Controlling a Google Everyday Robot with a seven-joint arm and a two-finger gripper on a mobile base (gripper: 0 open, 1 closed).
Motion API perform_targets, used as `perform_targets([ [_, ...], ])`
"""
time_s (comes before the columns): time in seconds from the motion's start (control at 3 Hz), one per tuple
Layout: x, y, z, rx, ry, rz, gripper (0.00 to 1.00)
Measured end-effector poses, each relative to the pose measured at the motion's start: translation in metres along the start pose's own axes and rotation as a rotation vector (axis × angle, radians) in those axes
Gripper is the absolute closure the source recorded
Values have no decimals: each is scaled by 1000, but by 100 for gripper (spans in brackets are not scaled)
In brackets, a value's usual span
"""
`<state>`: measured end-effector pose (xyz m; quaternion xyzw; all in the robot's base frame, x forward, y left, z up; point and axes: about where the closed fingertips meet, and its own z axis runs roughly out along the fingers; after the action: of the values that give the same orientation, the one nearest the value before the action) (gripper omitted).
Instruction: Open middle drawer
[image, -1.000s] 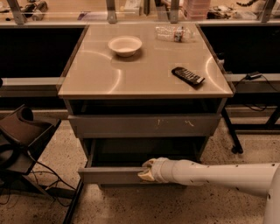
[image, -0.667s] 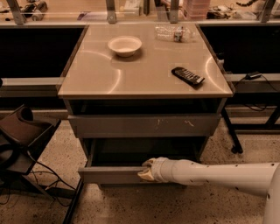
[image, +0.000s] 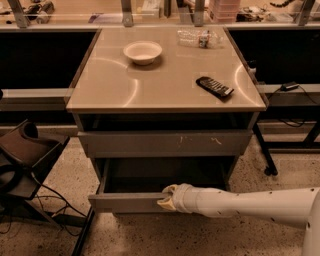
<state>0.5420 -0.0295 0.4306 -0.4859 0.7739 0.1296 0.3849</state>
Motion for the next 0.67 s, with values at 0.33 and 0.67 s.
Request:
perform_targets([
  [0.33, 11, 25, -7, 9, -22, -8, 100],
  [0.67, 6, 22, -11, 9, -22, -8, 100],
])
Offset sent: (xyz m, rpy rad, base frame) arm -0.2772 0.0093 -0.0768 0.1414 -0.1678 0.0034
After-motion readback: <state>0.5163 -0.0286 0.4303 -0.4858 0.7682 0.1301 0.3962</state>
